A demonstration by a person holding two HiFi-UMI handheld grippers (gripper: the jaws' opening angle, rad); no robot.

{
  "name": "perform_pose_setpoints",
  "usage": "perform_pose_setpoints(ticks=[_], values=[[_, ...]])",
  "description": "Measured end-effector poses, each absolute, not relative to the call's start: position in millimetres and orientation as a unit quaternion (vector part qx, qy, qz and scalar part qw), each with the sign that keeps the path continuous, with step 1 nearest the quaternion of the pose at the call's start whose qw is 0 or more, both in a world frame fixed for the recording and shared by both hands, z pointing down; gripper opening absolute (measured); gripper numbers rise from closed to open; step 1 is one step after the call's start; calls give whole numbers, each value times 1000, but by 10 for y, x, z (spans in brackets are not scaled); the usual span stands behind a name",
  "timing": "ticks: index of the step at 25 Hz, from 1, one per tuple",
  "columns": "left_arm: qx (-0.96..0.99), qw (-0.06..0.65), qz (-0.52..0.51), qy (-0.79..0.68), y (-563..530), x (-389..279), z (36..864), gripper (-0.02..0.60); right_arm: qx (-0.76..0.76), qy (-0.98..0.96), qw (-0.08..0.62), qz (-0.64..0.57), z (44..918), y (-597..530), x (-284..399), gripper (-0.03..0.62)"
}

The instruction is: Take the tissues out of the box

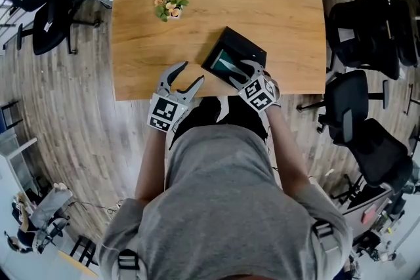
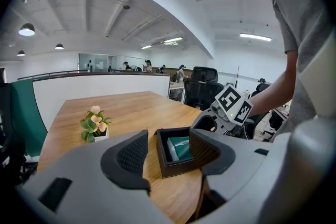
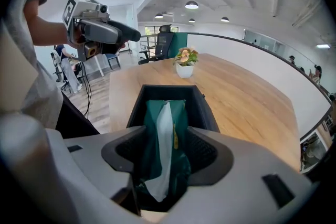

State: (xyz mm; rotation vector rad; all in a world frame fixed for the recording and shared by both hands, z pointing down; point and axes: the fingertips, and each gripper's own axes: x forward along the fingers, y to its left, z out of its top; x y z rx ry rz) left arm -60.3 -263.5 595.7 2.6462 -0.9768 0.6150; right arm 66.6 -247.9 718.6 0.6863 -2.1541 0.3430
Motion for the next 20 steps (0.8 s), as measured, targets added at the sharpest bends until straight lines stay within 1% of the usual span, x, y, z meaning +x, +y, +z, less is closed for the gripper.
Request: perform_pose_setpoints(ticks=[6,10,16,20], values=[[908,128,210,-339,-2625,-670,5967,259,255,-843,455,134,7284,-2423,657,218],[910,131,202,-336,-2631,-673,5957,259,228,-836,486,111,7343,-2389,669,149],[911,132,201,-336,-2623,-691,5963,259,204,-832,507,98,7378,-2371,680,61],[910,130,204,-336,-2617,-709,5975,259,197,-830,514,91,7398,-2365,696,35]])
